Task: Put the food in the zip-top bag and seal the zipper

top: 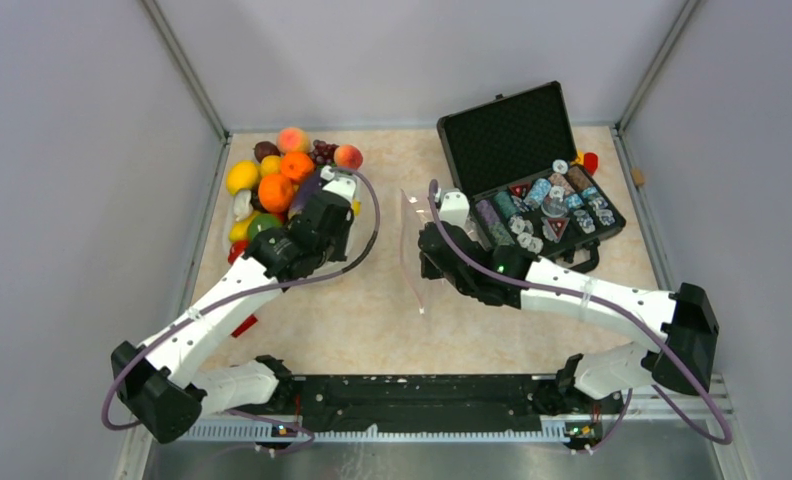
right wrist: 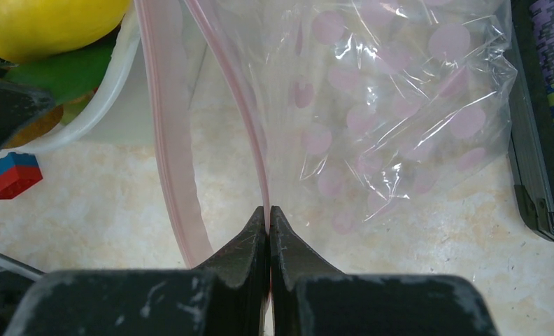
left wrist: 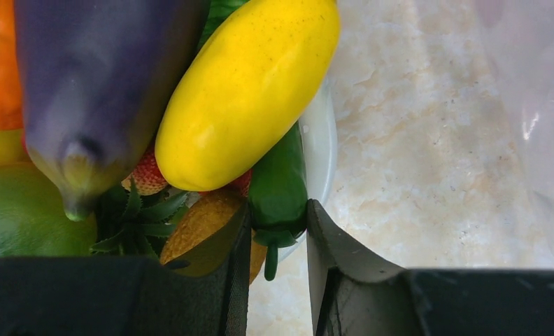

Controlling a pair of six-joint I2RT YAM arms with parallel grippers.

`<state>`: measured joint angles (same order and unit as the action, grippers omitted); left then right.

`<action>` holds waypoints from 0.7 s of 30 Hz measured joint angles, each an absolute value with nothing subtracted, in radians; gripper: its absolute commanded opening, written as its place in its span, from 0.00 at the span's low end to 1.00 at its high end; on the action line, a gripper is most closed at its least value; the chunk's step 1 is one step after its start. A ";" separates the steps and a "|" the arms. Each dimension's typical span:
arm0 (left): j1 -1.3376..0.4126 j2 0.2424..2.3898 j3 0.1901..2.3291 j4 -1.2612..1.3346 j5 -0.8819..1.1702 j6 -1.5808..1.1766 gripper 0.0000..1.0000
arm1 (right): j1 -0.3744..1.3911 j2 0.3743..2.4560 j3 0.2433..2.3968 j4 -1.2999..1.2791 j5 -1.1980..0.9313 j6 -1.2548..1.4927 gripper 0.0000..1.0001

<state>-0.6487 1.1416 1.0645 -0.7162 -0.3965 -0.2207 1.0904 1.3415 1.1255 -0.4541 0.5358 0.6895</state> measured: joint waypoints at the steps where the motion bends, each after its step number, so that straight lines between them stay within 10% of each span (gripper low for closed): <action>1: -0.649 1.142 1.082 -0.733 -0.390 -0.217 0.00 | 1.090 1.341 1.125 -0.456 0.536 0.690 0.00; 21: -0.649 1.005 1.225 -0.934 -0.277 -0.206 0.00 | 1.090 1.340 1.125 -0.454 0.536 0.690 0.00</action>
